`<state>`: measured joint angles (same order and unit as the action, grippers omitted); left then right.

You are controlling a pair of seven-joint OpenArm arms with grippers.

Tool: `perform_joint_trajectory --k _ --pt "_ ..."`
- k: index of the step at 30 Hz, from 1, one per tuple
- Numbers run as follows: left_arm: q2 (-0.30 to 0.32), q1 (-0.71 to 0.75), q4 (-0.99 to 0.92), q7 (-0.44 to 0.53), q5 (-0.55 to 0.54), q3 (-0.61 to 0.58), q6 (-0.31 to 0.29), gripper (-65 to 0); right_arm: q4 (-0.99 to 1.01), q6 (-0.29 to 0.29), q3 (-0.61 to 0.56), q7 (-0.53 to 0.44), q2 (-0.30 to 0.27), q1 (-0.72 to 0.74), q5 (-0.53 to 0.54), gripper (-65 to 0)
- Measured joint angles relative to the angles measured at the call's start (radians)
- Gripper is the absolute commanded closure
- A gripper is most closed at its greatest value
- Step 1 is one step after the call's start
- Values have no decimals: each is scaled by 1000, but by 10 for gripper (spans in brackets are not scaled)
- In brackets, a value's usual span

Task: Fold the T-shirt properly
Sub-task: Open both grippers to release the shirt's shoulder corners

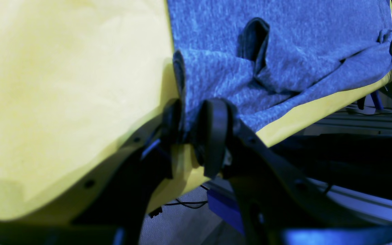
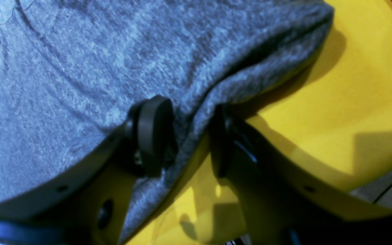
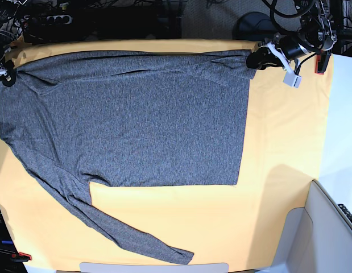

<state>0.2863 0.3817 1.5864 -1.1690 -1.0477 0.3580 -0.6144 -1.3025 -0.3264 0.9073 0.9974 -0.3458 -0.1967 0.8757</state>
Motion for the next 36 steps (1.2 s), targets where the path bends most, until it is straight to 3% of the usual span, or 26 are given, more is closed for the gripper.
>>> perform_joint_trajectory --k 8,17,36 --pt "1 1 1 -8 21 81 5 -141 -7 0 2 16 -5 -14 14 -244" --pt "8 3 1 -8 23 84 4 -141 -13 -15 47 55 -11 -60 48 -244" --pt "8 3 1 -8 23 83 4 -141 -138 -3 45 113 -19 -149 -27 -245"
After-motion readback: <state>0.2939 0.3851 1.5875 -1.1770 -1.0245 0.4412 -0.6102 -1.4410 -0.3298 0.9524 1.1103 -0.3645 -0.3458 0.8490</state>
